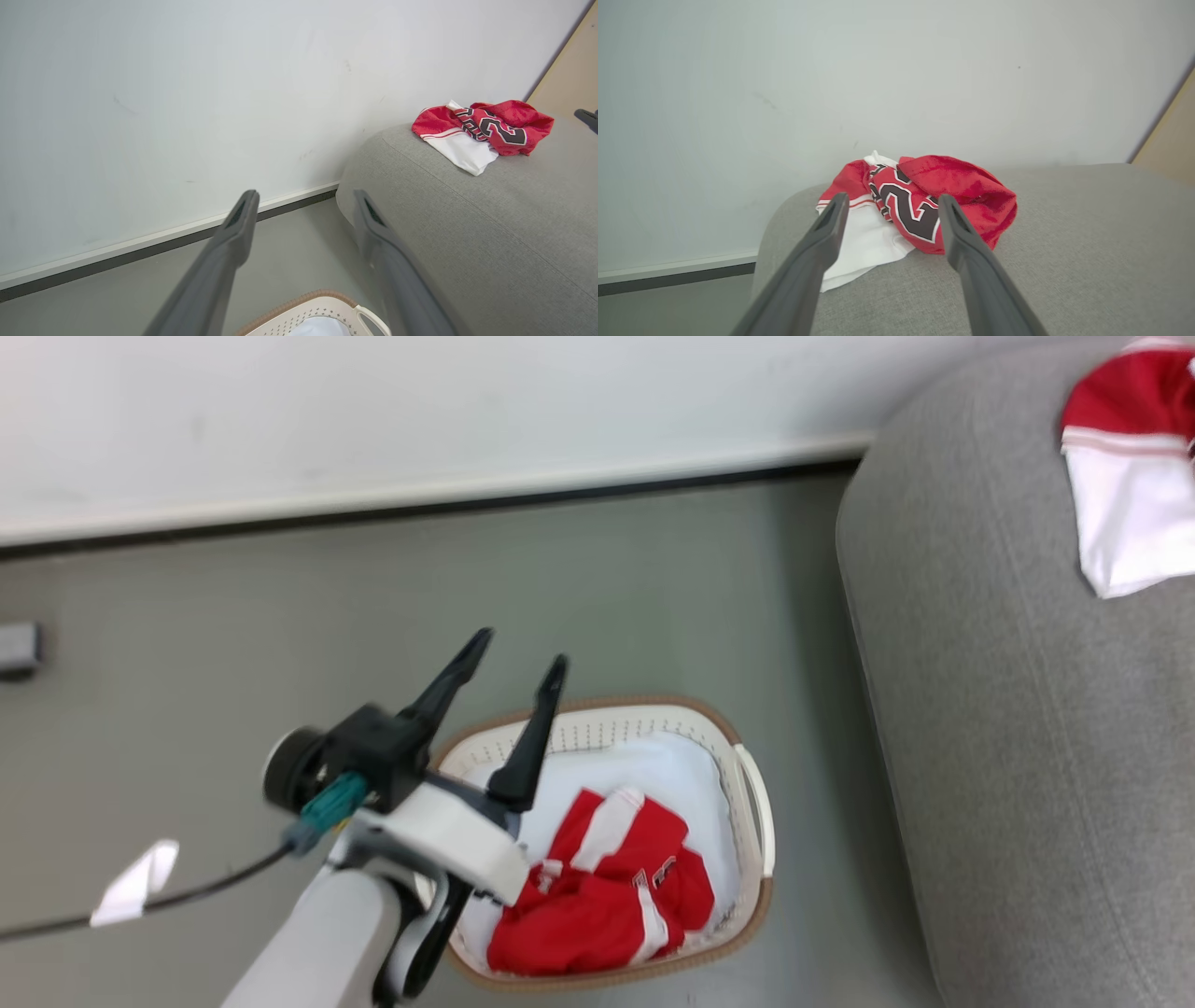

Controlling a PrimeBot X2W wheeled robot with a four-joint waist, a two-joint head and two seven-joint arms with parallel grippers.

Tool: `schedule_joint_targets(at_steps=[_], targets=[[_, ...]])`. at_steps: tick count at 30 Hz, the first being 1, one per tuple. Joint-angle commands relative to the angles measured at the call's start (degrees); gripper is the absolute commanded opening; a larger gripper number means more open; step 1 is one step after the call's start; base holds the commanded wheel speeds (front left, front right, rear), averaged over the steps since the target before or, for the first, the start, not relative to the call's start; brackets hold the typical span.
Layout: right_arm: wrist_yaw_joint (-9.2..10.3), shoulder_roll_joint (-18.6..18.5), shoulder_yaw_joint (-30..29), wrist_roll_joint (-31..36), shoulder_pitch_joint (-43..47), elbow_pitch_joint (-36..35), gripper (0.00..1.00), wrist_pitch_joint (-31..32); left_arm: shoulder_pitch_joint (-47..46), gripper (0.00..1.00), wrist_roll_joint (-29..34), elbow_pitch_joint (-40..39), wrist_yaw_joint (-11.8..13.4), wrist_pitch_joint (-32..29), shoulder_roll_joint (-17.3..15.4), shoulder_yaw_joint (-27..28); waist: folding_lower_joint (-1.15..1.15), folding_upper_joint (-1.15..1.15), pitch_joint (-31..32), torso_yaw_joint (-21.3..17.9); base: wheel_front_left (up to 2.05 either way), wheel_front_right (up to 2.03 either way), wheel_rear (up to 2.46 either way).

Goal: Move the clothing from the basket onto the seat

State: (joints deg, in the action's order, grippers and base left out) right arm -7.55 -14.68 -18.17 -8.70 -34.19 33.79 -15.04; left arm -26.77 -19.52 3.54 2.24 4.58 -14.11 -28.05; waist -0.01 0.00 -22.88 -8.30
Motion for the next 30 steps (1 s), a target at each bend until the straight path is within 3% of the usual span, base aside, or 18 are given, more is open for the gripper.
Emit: schedule_joint_targets(at_steps=[1, 10, 19, 23, 30], targets=[[0.12, 2.03, 0.61, 0.75, 3.99, -4.68, 1.0, -0.18, 2.3, 1.0, -1.2, 1.12, 0.77, 1.99, -0.52, 0.99, 0.01, 0.0, 4.85, 1.49, 0.0, 0.0, 0.0], [0.12, 8.51, 6.46, 1.89, 17.42, -19.15, 1.0, -0.12, 10.61, 1.0, -1.68, 6.2, 4.55, 9.14, -0.79, 4.54, 0.01, 0.0, 13.4, 4.11, 0.0, 0.0, 0.0], [0.13, 10.93, 14.63, 3.22, 28.72, -21.58, 1.0, -0.09, 18.11, 1.0, -0.51, 9.21, 6.42, 10.56, 0.85, 8.72, 0.01, 0.0, 19.34, 6.16, 0.0, 0.0, 0.0], [0.12, 11.52, 18.09, 2.99, 32.57, -20.8, 1.0, -0.1, 22.74, 1.0, 1.19, 7.78, 5.77, 10.56, 2.14, 12.66, 0.01, 0.0, 21.49, 6.15, 0.0, 0.0, 0.0], [0.13, 11.76, 19.52, 0.45, 34.89, -19.77, 1.0, -0.1, 27.25, 1.0, 4.68, 7.1, 2.5, 10.58, 4.89, 18.17, 0.01, 0.0, 22.75, 5.88, 0.0, 0.0, 0.0]])
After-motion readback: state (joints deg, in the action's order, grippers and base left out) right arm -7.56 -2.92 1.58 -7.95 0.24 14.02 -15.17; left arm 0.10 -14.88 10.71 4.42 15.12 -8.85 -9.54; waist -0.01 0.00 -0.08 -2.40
